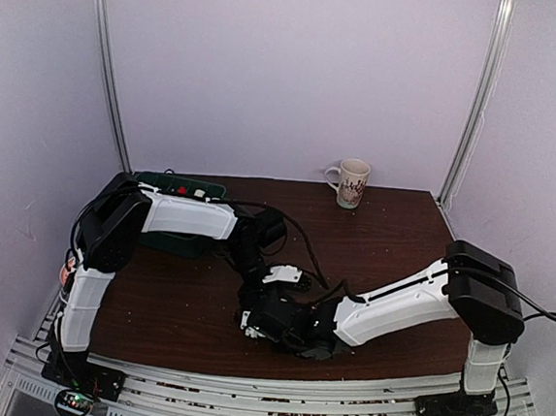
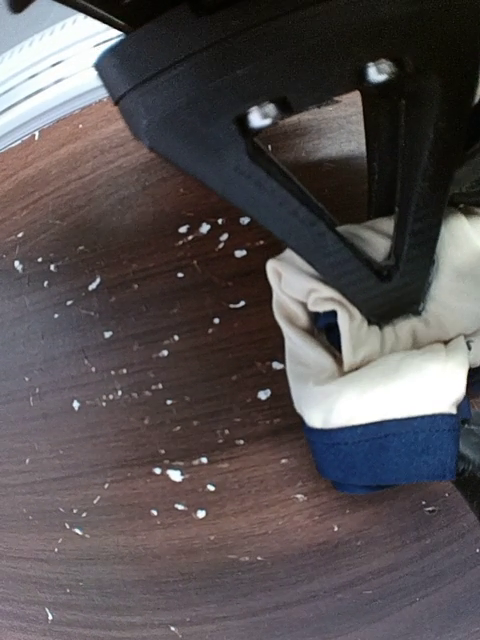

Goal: Roll the underwear
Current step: Pick up the underwear from the center of the board, then place the underwear in the storage box.

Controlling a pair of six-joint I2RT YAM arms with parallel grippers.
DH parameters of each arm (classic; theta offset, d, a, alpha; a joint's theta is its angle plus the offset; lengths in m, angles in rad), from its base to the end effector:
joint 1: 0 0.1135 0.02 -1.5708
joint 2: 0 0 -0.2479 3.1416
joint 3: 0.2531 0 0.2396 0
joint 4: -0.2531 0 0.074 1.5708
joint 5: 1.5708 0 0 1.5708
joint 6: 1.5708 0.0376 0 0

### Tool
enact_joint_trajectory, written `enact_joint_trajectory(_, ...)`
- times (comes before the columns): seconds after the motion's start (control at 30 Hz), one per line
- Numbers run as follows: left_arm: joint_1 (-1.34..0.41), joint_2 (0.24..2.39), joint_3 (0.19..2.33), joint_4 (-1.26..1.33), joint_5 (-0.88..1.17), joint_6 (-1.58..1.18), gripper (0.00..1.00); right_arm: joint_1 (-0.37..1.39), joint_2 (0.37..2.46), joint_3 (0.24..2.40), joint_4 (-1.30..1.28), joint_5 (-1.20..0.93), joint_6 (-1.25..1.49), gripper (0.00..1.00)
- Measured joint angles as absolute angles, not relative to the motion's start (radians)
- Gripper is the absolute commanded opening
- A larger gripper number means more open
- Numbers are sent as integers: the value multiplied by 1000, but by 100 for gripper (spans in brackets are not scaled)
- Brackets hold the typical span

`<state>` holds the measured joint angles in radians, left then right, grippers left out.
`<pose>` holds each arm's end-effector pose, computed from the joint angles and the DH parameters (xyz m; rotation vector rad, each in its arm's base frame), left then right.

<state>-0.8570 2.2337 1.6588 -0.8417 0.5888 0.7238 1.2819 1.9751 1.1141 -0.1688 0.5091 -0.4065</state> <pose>0.2566 -0.3281 0.1291 2.1073 1.9907 -0.8917 0.1228 0.3487 0.1130 -1.7004 1.7459 -0.2872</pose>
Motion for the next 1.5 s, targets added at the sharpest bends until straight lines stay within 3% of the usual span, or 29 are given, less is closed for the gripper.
enact_joint_trajectory(0.23, -859, 2234, 1659, -838, 571, 726, 33, 1248, 1977, 1158, -236, 472, -369, 16)
enact_joint_trajectory(0.47, -860, 2233, 1668, -835, 558, 721, 0, 1238, 1975, 1161, -253, 472, -337, 39)
enact_joint_trajectory(0.63, -863, 2226, 1660, -810, 553, 715, 0, 1231, 1962, 1166, -265, 502, -321, 65)
enact_joint_trajectory(0.97, -819, 2145, 1597, -705, 458, 627, 0, 1236, 1692, 1042, -351, 583, -164, 100)
enact_joint_trajectory(1.17, -712, 2052, 1595, -666, 342, 560, 0, 1234, 1503, 942, -321, 667, -60, 100)
enact_joint_trajectory(1.5, -452, 1913, 1620, -598, 230, 435, 0, 1234, 1488, 852, -260, 778, 40, 100)
